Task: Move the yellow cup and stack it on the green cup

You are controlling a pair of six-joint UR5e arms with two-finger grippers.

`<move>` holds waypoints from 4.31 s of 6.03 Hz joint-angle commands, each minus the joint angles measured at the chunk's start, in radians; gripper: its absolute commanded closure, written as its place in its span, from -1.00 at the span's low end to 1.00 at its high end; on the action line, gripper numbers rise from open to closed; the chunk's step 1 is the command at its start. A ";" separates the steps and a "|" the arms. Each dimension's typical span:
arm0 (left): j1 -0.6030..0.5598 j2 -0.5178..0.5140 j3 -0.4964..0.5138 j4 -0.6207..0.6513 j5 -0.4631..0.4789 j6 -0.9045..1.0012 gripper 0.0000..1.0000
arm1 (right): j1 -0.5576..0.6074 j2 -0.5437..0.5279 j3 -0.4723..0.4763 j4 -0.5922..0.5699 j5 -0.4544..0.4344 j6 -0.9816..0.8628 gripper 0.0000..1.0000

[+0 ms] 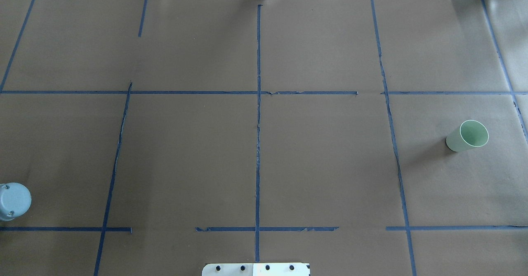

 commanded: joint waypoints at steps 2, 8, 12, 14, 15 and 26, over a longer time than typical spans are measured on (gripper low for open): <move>0.002 -0.005 0.062 -0.083 -0.022 0.016 -0.99 | 0.000 0.000 0.001 0.000 0.000 0.000 -1.00; 0.006 0.000 0.190 -0.147 -0.131 0.009 -0.99 | -0.002 -0.001 0.005 0.000 0.014 0.000 -1.00; 0.005 0.009 0.235 -0.152 -0.131 0.007 -0.99 | 0.000 -0.003 0.005 0.000 0.026 0.000 -1.00; 0.005 0.011 0.250 -0.147 -0.132 -0.007 -0.99 | -0.002 -0.003 0.007 0.002 0.038 -0.002 -1.00; 0.003 0.011 0.249 -0.137 -0.135 -0.020 -0.92 | -0.002 -0.003 0.007 0.002 0.040 -0.002 -1.00; -0.194 -0.178 0.131 0.003 0.631 0.247 0.86 | -0.005 -0.002 -0.021 0.061 0.089 0.000 -1.00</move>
